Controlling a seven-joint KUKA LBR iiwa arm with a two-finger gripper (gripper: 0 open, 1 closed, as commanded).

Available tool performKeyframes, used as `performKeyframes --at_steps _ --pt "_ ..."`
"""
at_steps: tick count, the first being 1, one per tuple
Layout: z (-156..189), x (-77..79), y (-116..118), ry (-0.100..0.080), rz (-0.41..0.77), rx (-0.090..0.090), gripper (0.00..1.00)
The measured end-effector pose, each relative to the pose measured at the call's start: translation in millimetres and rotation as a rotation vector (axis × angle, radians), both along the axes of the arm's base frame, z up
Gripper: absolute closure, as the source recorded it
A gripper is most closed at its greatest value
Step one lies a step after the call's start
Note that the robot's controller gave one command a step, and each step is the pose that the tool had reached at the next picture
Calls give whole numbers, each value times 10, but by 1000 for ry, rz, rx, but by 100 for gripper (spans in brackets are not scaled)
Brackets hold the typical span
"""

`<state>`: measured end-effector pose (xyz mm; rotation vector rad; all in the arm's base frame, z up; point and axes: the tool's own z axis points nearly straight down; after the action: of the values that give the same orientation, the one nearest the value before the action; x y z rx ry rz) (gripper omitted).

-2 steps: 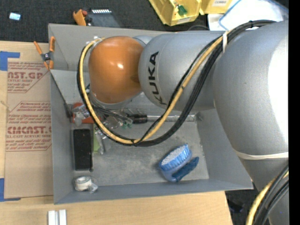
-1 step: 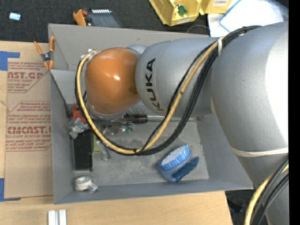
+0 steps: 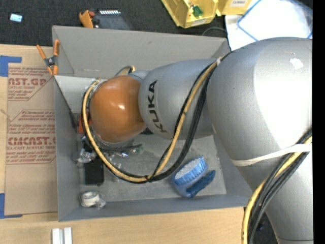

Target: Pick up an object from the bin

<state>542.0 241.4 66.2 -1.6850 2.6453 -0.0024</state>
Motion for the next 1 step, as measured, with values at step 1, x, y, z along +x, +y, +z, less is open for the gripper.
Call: performKeyframes --at_steps 1 --pt "38 -4 -23 -9 287 6 100"
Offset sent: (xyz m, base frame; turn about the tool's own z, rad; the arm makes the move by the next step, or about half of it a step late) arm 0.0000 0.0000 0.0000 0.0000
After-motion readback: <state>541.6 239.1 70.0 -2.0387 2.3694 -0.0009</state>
